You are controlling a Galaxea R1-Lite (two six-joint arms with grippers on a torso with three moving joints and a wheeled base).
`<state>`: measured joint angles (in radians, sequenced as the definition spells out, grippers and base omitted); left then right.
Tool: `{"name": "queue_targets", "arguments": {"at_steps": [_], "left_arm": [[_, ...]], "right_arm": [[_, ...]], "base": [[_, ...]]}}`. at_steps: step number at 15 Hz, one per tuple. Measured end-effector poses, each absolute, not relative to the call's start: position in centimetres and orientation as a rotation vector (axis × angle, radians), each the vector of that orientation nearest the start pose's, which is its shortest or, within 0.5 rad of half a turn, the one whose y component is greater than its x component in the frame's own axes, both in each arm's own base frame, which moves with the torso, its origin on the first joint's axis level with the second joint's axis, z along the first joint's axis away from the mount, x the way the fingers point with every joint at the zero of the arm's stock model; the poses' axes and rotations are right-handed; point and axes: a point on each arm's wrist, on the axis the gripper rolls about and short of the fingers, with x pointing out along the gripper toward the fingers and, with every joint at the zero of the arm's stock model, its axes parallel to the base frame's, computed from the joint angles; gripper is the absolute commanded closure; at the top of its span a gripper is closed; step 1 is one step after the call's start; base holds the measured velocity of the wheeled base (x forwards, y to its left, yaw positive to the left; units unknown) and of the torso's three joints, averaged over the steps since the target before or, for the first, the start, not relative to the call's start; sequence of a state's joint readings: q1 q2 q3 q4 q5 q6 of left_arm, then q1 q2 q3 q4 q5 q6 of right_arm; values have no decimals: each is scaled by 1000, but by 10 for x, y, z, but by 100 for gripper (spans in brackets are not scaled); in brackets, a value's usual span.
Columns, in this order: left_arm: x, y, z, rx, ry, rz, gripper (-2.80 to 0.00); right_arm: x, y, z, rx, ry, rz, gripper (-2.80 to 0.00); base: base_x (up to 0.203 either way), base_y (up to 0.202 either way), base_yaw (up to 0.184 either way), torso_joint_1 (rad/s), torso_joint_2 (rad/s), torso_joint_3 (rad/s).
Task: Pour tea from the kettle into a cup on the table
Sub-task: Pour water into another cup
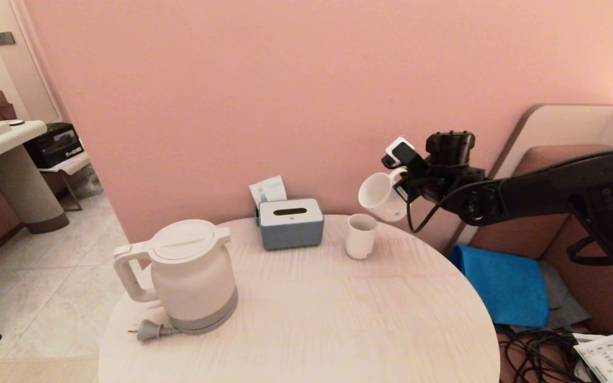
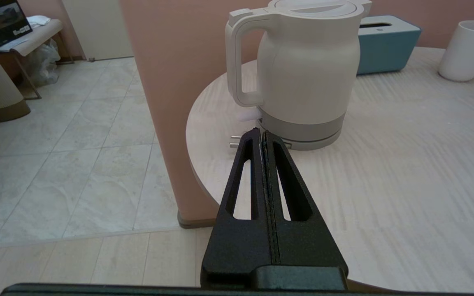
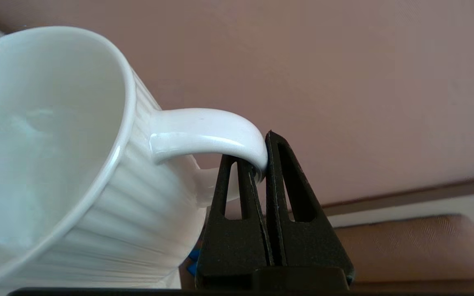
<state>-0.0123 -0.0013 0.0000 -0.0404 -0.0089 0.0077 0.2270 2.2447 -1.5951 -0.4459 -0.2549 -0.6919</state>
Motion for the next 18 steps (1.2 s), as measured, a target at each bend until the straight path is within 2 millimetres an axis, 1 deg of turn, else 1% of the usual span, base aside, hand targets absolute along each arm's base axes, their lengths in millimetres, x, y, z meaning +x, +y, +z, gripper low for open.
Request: {"name": "queue_targets", "arguments": {"at_steps": [4,8,13,18], "left_arm": [[-23,0,80,8,-42,-21,0],[-23,0,80,8,-42,-21,0],[-23,0,80,8,-42,-21,0],[-23,0,80,8,-42,-21,0]], "right_arm": [[461,101,170,-774,194,44,0],[461,98,166,-780,208,43,0],[462,91,165,-877,213,38,0],[462,91,166,-913,213,41,0]], "base": [[0,0,0,0,0,0],[0,0,0,0,0,0],[0,0,0,0,0,0],[0,0,0,0,0,0]]}}
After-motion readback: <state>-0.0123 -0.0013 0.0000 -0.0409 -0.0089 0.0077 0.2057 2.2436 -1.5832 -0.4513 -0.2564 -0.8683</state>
